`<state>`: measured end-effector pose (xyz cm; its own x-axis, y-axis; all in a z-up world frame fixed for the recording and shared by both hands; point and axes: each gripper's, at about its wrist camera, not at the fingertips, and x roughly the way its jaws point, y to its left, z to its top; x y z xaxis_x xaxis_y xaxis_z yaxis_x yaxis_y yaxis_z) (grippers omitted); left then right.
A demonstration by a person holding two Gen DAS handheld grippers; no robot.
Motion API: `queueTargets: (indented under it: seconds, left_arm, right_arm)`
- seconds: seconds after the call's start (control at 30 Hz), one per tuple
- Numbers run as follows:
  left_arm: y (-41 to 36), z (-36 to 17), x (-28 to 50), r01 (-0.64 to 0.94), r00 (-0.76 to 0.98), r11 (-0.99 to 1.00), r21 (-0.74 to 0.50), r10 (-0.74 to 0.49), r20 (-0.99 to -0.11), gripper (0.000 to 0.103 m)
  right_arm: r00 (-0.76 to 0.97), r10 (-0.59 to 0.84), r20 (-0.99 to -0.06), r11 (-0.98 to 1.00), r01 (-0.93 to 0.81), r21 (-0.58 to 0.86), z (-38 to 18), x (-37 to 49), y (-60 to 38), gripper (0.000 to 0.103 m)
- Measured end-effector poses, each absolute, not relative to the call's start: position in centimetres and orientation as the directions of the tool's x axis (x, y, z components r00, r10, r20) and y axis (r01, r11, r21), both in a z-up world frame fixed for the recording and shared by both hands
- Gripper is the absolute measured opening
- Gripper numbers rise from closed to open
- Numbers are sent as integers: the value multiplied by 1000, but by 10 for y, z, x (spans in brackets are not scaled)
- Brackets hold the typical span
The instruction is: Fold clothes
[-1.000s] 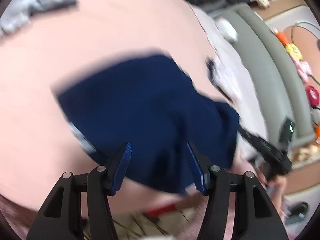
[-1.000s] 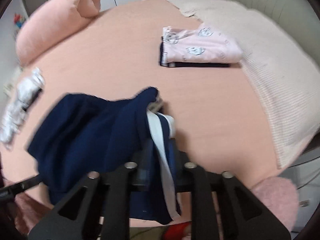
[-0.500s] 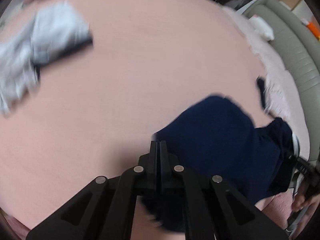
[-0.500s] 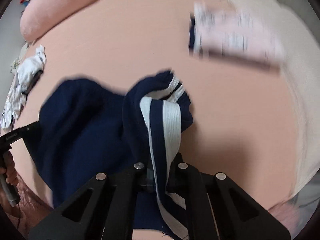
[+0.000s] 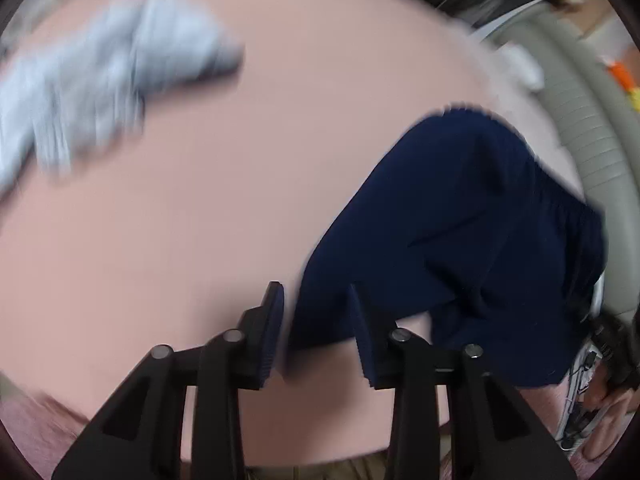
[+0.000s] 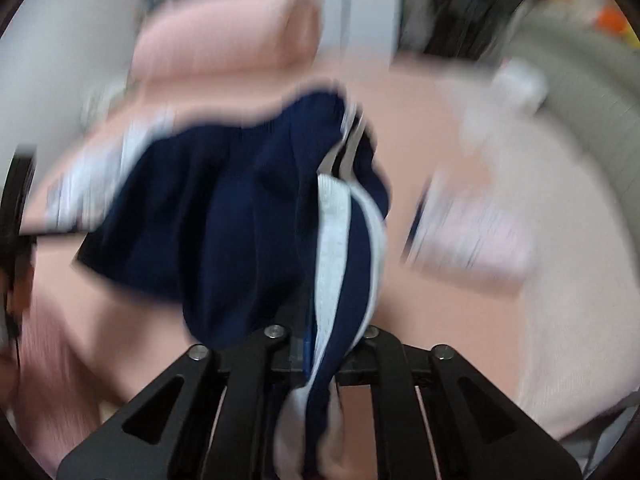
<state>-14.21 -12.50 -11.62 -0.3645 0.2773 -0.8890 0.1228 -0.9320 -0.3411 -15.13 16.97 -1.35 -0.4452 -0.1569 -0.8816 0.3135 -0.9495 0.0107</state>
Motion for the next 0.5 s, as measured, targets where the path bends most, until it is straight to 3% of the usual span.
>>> queueTargets:
  seconds: [0.07,0.13,0.2,0.33,0.4,0.5]
  left_arm:
    - [-128,-146,-137,143,-303,-932,-334,280,-911,37]
    - [-124,-158,-138,131,-292,-940,-314,266,-919,44]
    - [-118,-151,-149,98,-335,-949,-298,250,-908,52]
    - [-103,-136,-189,54,-402,-949,-312,265,-877,53]
    - [-90,-130,-213,37,-419,-945,-325,280,-863,63]
    - [-73,-148,-237,42,-335,-944,-326,294,-895,63]
  right_arm:
    - [-270,-97,-958,-964,264,23,-69,-148,177,8]
    - [-220,-96,-971,-978,202,50,-91,-144,187,11]
    - [-253,-118,-960,-986,146,82,-88,-147,195,33]
    - [-320,-149,-936,-989,38,145,-82,-153,209,39]
    - [-323,-132,-937,-990,-5,141,-88,-165,214,61]
    - [-253,-125,-959,-988,-56,143,-118,-186,230,65]
